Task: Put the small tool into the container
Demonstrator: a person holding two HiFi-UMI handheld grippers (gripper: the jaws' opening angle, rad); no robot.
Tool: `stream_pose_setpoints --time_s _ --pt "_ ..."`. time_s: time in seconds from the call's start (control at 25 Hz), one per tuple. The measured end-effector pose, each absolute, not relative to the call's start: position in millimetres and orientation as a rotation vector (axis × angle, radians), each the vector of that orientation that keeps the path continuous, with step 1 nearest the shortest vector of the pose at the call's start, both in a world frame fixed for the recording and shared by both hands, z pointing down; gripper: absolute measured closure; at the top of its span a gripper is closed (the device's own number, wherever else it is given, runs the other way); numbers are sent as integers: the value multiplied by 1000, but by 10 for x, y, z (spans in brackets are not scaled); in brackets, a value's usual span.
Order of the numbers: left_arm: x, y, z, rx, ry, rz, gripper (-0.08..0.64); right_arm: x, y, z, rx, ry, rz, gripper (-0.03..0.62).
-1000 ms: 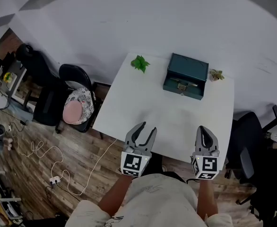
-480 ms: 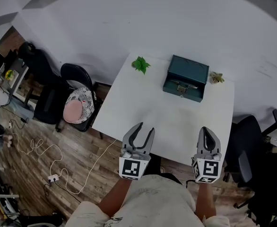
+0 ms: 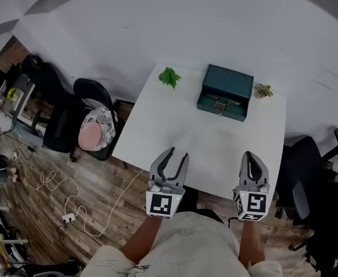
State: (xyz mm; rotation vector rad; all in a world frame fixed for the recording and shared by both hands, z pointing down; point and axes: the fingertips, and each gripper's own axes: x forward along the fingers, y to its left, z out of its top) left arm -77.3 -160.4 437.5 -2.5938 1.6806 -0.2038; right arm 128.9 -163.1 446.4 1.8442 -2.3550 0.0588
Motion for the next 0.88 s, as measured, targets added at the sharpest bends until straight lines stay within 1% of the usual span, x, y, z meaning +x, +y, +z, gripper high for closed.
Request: stream_pose_setpoints --time_s 0.2,0.4,0.52,0.88 --pt "-761 -1609 4351 -2591 1671 -190 412 1316 -1637 4454 1860 -2351 59 577" --pt "-793 -1629 4329 -2598 1676 -156 480 1314 -1641 4451 1864 -2345 58 577" --pt "-813 -1642 4328 -2593 1678 -148 491 1325 -1639 4444 1871 -2337 54 577" --pt "-819 -1675 4319 -2598 1647 -156 554 1265 -1696 4437 1846 -2332 35 577"
